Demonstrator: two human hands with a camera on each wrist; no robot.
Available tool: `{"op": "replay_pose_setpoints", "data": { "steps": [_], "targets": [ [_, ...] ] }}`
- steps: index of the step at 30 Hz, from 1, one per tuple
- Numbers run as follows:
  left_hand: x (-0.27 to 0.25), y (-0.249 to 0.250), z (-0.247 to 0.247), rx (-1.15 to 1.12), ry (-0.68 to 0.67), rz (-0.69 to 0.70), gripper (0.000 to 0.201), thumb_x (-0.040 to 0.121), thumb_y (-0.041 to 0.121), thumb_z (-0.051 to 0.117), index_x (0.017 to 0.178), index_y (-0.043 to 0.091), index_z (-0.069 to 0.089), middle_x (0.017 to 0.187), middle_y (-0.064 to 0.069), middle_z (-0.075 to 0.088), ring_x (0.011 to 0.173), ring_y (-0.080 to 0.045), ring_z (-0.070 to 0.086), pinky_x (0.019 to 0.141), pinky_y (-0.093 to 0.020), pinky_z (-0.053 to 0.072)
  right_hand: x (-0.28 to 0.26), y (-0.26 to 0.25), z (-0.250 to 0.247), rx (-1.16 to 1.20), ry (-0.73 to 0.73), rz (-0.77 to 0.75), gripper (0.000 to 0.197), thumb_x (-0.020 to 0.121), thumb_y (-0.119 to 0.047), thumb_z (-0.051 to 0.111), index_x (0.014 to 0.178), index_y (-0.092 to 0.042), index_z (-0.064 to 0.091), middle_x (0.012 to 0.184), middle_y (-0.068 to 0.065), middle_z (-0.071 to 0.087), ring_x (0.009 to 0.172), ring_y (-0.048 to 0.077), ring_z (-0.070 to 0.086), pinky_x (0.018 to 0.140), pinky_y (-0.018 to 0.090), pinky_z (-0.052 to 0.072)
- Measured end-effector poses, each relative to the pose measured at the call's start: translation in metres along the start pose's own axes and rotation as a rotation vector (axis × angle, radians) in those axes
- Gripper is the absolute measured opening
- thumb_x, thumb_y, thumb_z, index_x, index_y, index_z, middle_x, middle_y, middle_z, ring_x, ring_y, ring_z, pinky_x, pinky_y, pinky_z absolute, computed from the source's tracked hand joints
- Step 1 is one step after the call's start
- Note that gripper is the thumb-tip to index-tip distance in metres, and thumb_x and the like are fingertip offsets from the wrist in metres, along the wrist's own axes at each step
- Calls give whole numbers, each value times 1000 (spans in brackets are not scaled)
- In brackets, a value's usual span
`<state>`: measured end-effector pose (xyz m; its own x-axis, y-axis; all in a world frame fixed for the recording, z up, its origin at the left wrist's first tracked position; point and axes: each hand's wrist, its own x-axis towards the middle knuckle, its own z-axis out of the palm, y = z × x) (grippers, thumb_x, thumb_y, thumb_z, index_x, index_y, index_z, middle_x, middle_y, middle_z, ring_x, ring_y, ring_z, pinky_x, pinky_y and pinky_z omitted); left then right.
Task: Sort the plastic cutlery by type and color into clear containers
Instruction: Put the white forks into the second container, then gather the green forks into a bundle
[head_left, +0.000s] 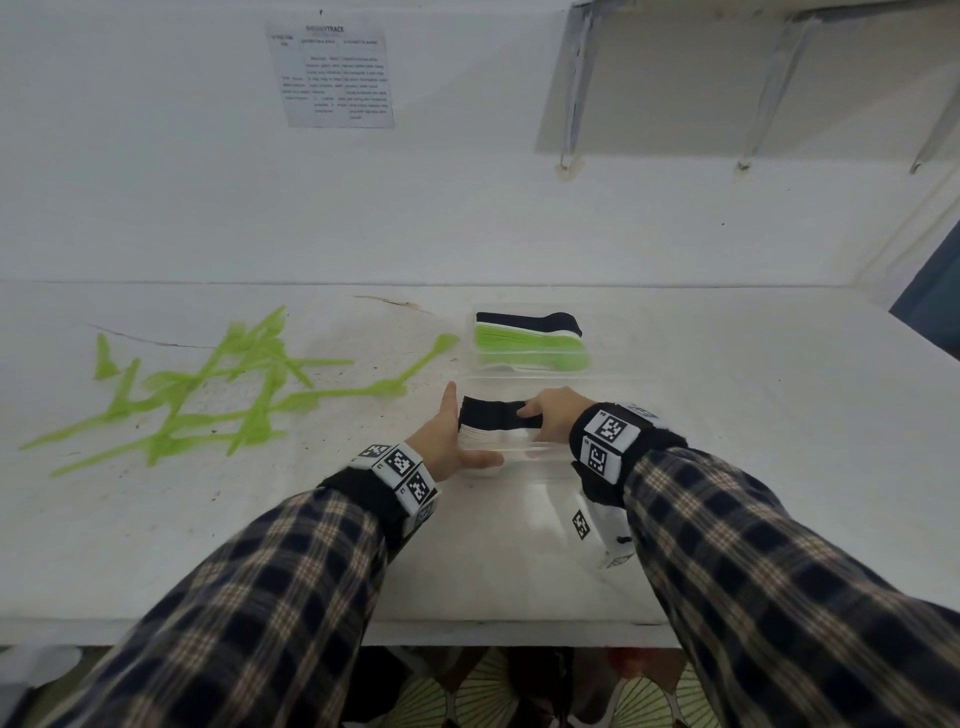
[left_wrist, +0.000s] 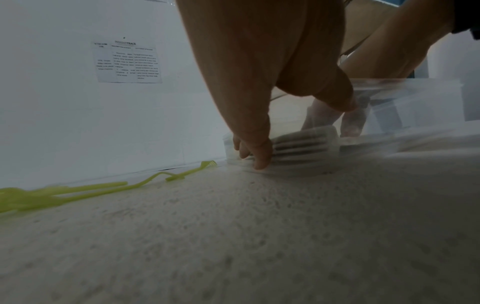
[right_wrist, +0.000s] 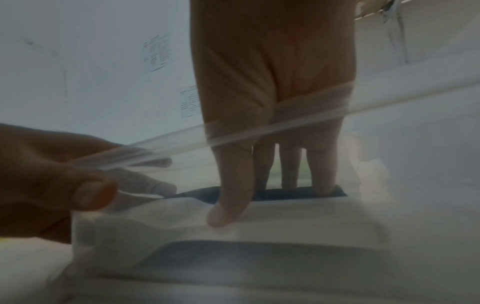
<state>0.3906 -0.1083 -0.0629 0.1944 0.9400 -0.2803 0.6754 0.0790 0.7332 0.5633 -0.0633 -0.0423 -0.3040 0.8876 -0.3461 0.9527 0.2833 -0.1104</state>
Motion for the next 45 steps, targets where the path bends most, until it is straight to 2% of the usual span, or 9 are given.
{"op": "replay_pose_setpoints", "data": {
  "steps": [8,16,22,25,28,32,39,42,45],
  "targets": [
    [-2,3,-2,31,-10,-18,117,80,31,73,147,10,-21,154,-11,27,139,-20,31,106,-23,25,1,-4,3,23,27,11,53,89,-21,60,139,-14,44,139,8,49,126,26,47,103,27,37],
    [-4,6,-3,20,-24,-45,118,80,30,74,147,13,-21,157,-10,17,141,-20,26,110,-26,23,4,-7,-1,34,15,9,51,87,-14,60,137,-13,48,135,9,52,123,26,51,101,28,39],
    [-1,-1,-20,188,-109,-41,116,80,28,74,148,16,-18,154,-9,26,136,-23,36,109,-28,27,13,-28,-21,16,34,22,33,84,-15,59,116,-9,65,118,10,64,109,26,59,88,27,47],
    [0,-15,-41,213,-93,-20,92,83,23,71,151,20,9,152,-5,31,136,-21,36,109,-28,29,18,-49,-39,93,230,70,28,85,-12,49,106,-8,68,112,8,65,105,26,59,83,29,48],
    [0,-39,-71,220,94,-11,49,88,18,60,135,18,49,136,-2,52,124,-19,48,102,-24,35,30,-79,-56,179,314,77,29,84,-15,49,108,-6,64,114,10,61,103,27,60,84,32,50],
    [2,-77,-117,309,383,-118,27,89,17,53,114,13,63,119,-6,62,115,-23,55,96,-27,41,51,-126,-68,242,312,5,29,84,-16,49,106,-6,65,114,12,62,105,28,58,89,36,51],
    [1,-134,-175,544,378,-462,42,94,37,45,127,11,45,132,-10,49,121,-28,49,96,-37,40,90,-197,-52,379,194,-53,27,86,-10,48,102,1,66,103,16,67,85,27,60,78,34,53],
    [4,-151,-182,576,264,-477,52,91,48,49,124,8,50,127,-10,56,113,-28,55,88,-32,43,108,-215,-41,372,141,-42,27,87,-8,46,102,2,66,102,17,67,79,26,57,73,33,51],
    [8,-159,-186,580,205,-439,54,88,46,55,124,6,50,126,-11,56,113,-28,56,87,-30,44,125,-226,-32,336,118,-25,28,90,-9,45,105,0,66,109,14,66,94,27,62,84,34,54]
  ]
}}
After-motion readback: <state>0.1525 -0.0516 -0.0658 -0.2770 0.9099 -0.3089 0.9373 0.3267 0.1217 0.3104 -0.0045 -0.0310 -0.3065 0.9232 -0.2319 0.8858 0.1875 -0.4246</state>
